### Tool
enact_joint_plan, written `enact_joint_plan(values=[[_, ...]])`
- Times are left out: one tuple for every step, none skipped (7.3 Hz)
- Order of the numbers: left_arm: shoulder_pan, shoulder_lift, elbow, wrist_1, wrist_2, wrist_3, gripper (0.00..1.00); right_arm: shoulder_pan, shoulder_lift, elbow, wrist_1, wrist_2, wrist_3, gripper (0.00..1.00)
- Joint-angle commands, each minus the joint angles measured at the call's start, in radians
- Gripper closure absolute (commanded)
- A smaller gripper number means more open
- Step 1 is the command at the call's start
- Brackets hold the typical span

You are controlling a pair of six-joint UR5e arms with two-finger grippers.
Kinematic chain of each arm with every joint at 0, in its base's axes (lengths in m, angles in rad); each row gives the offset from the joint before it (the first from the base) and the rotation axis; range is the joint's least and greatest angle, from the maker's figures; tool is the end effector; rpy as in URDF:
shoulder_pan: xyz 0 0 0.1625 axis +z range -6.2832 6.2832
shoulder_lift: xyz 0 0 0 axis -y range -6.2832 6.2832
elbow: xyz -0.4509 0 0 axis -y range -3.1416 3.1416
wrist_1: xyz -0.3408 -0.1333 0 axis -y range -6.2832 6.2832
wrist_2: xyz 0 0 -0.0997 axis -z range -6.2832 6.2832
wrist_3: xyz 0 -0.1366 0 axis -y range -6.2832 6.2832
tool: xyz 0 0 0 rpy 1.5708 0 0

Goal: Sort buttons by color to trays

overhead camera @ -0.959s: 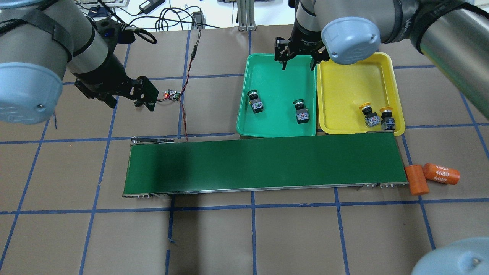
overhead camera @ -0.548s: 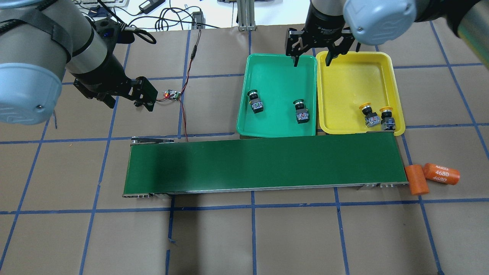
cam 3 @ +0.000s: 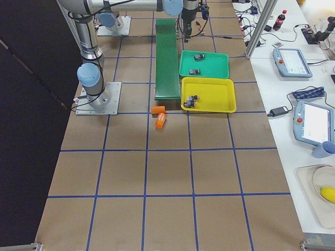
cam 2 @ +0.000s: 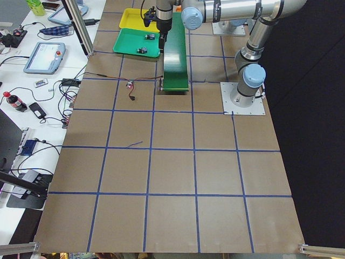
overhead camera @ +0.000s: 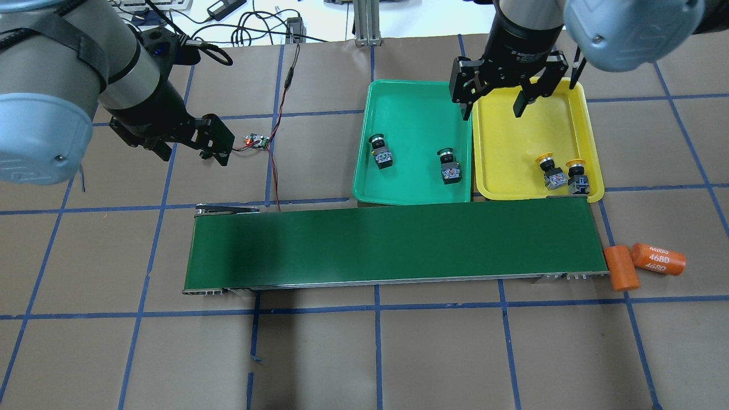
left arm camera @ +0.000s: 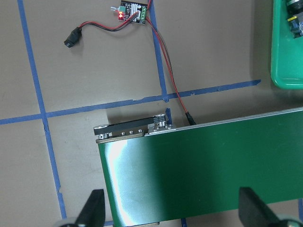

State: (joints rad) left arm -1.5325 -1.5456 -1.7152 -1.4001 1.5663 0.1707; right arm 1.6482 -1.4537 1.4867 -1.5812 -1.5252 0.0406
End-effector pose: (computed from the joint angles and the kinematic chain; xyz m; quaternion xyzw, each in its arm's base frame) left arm -0.1172 -0.4384 0.4414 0.0662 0.9975 -0.0258 0.0004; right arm 0.1770 -0.4776 0.4604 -0.0181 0.9995 0.0126 0.0221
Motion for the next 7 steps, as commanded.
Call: enact_joint_plan(values=[[0.002, -0.001, -0.003, 0.013, 0.0, -0.002, 0.0, -0.008, -0.011, 0.017, -0.032, 0.005, 0.004, 0.0], [0.002, -0.004, -0.001, 0.013, 0.0, -0.003, 0.0, -0.007, -0.008, 0.017, -0.037, 0.003, 0.004, 0.0], [0.002, -0.002, -0.003, 0.013, 0.0, -0.002, 0.0, -0.007, -0.008, 0.018, -0.037, 0.003, -0.004, 0.0], [0.002, -0.002, -0.003, 0.013, 0.001, 0.0, 0.0, -0.008, -0.007, 0.018, -0.037, 0.002, -0.008, 0.0], [0.002, -0.002, -0.003, 0.012, 0.003, 0.006, 0.0, -0.008, -0.004, 0.021, -0.034, 0.002, -0.008, 0.0], [0.002, -0.002, -0.003, 0.012, 0.001, 0.006, 0.0, -0.007, -0.004, 0.023, -0.036, 0.005, -0.008, 0.0], [0.002, -0.002, -0.004, 0.01, 0.003, 0.007, 0.0, -0.007, -0.002, 0.023, -0.036, 0.003, -0.008, 0.0]])
